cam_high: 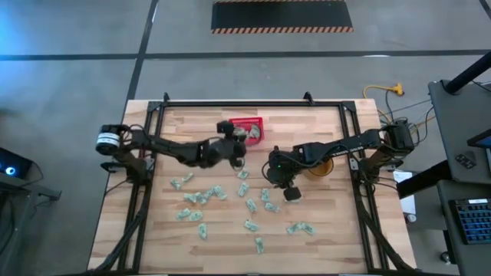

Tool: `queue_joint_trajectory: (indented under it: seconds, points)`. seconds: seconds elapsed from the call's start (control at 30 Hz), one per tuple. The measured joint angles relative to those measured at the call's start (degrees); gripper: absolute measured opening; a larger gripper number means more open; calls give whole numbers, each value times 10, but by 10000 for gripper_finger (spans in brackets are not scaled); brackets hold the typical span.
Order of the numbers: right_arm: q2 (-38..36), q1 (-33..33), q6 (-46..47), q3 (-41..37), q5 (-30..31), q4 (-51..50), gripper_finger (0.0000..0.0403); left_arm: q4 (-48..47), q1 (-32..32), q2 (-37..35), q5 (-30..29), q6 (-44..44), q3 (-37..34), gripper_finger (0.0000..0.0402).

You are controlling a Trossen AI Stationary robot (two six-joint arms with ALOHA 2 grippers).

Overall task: Pick and place Stevia / Truvia into bins
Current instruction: Put the white stevia packet into the red bin

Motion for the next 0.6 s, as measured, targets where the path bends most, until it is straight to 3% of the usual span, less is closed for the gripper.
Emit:
queue_joint_trajectory:
  seconds: [0.17,0.4,0.6]
  points:
    - [0,0,-4,0,0,1,62,8,58,0,4,-2,0,0]
    - [0,0,-9,0,0,9,60,9,117,1,102,-2,-2,0]
    - [0,0,14,0,0,11,60,9,150,1,151,-3,-2,0]
